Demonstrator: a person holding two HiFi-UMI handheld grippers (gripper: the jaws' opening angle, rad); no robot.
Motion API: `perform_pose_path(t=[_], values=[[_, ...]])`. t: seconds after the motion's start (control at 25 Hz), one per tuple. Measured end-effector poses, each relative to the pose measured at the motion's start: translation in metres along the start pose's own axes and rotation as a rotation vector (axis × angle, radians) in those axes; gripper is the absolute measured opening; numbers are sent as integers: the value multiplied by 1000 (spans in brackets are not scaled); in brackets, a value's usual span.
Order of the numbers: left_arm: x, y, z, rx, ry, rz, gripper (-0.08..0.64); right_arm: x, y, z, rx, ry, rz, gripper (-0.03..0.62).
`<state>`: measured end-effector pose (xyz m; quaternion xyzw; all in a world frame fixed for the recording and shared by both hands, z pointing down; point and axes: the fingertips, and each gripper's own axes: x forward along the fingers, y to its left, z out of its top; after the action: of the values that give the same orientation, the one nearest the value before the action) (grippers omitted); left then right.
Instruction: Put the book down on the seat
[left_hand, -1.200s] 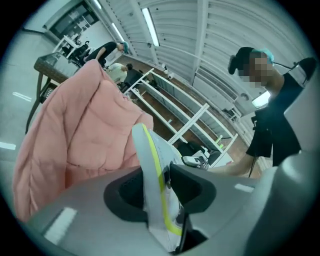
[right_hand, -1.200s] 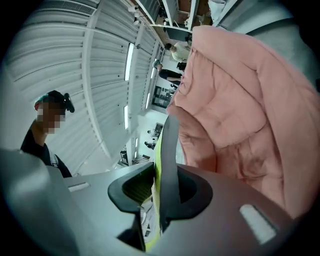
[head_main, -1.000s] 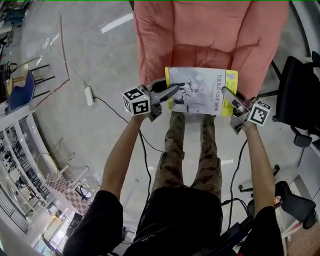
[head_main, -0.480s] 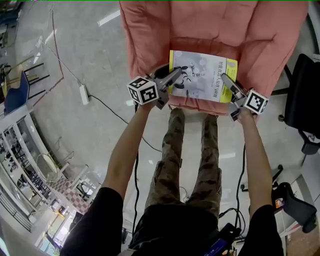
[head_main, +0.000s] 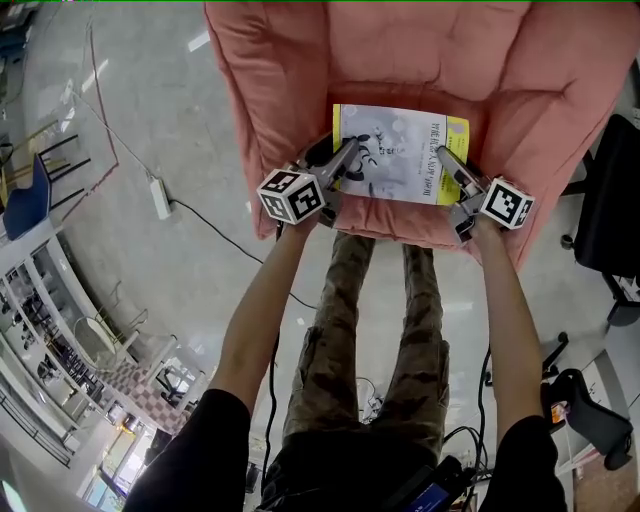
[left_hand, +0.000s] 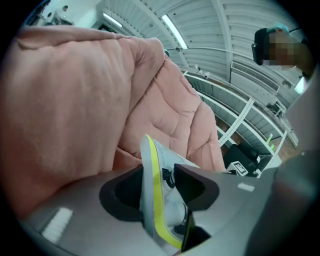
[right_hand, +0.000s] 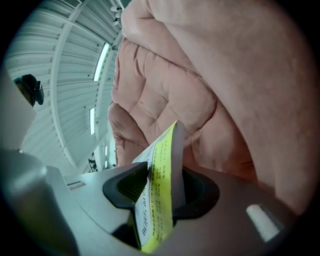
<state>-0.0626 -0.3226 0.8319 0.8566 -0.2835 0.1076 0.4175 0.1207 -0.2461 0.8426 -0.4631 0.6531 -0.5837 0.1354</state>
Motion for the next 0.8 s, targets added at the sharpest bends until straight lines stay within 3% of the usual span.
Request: perform_pose_path(t=[0.28,0.64,0.8], values=[[90,80,-15,14,-34,98,178,62,-100,27,5,-45,-120,206],[110,107,-21,12,-54,226,176,89,-139,37,-87,-37,-272,253],[112,118,-32,67,-22,291,176,92,-151,34,-110,-10,-350,266]])
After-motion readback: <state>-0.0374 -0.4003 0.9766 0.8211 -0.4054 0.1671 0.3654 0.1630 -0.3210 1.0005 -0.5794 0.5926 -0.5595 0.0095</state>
